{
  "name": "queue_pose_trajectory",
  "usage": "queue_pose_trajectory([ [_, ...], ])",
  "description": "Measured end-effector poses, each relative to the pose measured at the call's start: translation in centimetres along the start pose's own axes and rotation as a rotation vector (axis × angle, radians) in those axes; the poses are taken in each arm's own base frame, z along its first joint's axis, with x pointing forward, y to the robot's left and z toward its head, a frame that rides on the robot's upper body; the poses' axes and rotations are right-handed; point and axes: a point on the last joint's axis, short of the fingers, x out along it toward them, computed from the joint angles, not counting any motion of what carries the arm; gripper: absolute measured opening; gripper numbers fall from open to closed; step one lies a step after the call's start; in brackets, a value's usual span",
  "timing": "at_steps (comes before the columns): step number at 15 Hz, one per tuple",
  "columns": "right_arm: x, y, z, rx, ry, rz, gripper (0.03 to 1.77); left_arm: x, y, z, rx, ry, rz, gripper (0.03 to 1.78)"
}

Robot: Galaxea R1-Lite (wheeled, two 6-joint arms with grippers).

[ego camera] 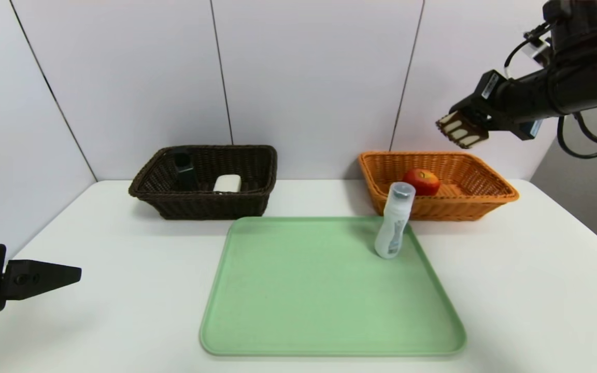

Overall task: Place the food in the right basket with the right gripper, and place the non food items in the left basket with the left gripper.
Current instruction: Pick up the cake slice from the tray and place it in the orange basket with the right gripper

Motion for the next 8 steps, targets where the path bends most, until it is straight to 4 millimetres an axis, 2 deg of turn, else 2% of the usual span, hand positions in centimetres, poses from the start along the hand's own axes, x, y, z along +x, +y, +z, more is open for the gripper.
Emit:
queue_pose_trajectory([
  [3,2.6,-2.7,0.4,0.035,0.027,-0.077,0.82,0.2,-0.1,0.1,0.003,0.009,0.0,1.69],
  [8,6.3,-5.4,0.5,0.049,0.045,-0.143,0.82,0.7,-0.3,0.2,0.006,0.026,0.004,1.69],
])
